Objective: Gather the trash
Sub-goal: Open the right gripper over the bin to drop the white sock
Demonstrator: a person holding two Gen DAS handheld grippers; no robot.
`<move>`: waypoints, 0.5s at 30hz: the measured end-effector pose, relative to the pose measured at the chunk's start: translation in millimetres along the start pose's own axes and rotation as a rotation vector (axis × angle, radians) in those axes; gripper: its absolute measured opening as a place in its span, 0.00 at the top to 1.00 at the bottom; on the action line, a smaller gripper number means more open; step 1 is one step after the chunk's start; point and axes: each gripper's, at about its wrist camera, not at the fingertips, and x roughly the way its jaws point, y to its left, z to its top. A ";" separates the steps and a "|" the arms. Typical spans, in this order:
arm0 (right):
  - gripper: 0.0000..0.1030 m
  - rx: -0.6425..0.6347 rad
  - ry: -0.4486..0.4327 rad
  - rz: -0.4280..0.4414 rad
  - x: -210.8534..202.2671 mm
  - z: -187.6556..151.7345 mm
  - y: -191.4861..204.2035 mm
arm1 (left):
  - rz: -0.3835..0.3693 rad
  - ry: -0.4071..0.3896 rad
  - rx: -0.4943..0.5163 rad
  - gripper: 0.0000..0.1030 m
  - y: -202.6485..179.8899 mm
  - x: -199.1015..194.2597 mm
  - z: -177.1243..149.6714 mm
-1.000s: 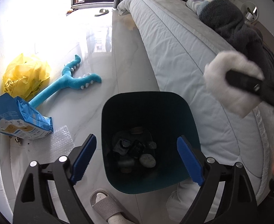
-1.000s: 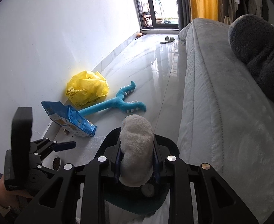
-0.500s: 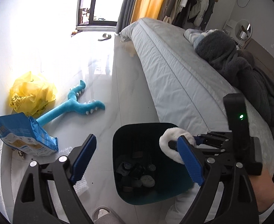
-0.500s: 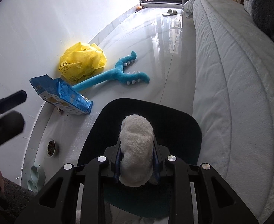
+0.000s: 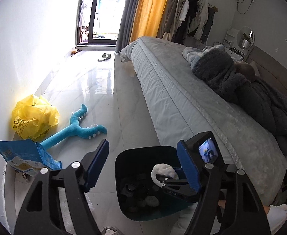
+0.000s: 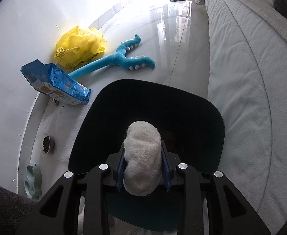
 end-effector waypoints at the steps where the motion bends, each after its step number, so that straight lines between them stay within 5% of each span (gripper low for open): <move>1: 0.56 -0.002 0.008 -0.009 0.4 -2.0 -1.0 | -0.006 -0.010 0.001 0.29 -2.3 -3.0 1.8; 15: 0.48 -0.014 -0.100 -0.013 -61.1 -18.7 -4.5 | -0.056 -0.126 0.059 0.25 -38.1 -41.8 9.1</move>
